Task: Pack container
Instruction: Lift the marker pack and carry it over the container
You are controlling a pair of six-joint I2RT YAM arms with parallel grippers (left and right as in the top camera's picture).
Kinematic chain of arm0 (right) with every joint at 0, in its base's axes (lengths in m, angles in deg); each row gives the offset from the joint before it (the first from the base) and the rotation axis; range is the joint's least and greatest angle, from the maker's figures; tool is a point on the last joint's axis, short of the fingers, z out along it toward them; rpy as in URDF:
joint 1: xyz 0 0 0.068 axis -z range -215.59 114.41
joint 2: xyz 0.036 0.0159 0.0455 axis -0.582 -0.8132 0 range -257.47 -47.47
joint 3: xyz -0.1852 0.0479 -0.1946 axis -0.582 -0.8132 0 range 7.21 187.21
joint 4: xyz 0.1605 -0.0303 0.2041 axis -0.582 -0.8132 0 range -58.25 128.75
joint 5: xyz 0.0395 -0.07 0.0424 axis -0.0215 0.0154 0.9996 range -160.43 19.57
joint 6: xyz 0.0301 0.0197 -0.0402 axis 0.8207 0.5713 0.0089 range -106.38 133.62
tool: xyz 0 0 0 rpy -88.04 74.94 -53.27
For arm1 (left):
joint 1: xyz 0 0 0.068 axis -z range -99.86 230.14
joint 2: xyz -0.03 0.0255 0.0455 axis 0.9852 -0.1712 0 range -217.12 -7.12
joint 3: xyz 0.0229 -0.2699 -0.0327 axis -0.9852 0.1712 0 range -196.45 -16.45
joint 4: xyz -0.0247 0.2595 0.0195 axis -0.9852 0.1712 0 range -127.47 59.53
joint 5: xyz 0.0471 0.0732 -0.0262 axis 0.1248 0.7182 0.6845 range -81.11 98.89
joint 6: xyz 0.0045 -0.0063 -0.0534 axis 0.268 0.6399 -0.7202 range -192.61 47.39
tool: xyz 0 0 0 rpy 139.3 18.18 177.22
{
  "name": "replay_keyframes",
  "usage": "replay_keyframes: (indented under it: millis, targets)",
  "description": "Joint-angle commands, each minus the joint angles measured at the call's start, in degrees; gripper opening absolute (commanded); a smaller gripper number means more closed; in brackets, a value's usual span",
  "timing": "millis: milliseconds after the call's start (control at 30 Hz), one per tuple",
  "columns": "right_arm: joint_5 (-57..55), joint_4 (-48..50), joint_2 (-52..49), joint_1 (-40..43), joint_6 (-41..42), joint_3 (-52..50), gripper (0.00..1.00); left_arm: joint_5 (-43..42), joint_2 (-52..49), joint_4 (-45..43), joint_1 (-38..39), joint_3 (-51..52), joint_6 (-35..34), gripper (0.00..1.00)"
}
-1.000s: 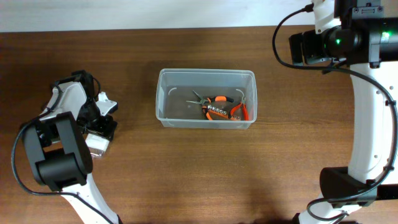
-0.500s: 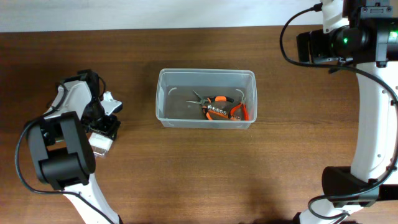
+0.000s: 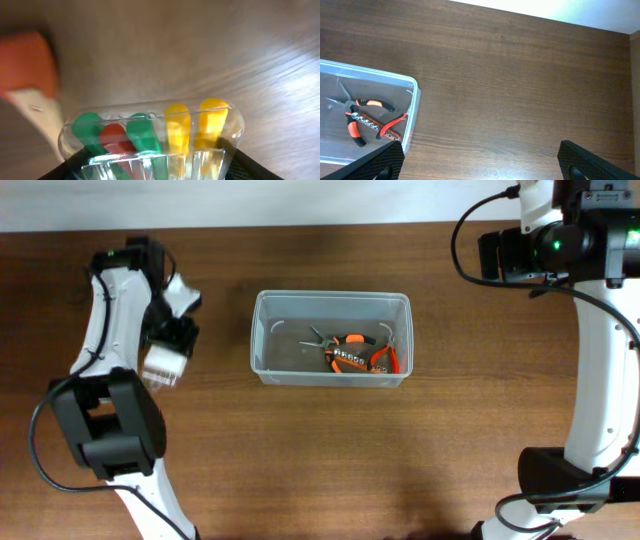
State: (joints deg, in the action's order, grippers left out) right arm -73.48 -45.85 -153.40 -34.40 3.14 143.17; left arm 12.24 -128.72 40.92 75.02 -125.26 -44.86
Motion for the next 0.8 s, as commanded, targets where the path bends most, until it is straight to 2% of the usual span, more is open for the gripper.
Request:
replay_keyframes:
  millis: [0,167,267,467,600,767]
  targets:
    - [-0.66,0.17,-0.2,0.44,0.52,0.22,0.99,-0.94,4.87,0.74,6.05,-7.65,0.79,0.08]
    - [-0.66,0.15,-0.2,0.44,0.52,0.22,0.99,-0.59,5.4,-0.22,14.45,-13.81,8.35,0.07]
    - [-0.66,0.13,-0.2,0.44,0.52,0.22,0.99,-0.59,5.38,-3.13,19.74,-13.99,15.65,0.07]
    - [-0.66,-0.04,-0.2,0.44,0.52,0.22,0.99,-3.63,4.68,-10.01,27.76,-13.97,23.93,0.07]
    - [-0.66,-0.04,-0.2,0.44,0.52,0.22,0.99,-6.67,3.26,-13.05,31.43,-13.97,24.65,0.07]
    - [-0.66,-0.09,-0.2,0.44,0.52,0.22,0.99,-7.04,-2.86,-11.65,32.72,-13.9,24.57,0.06]
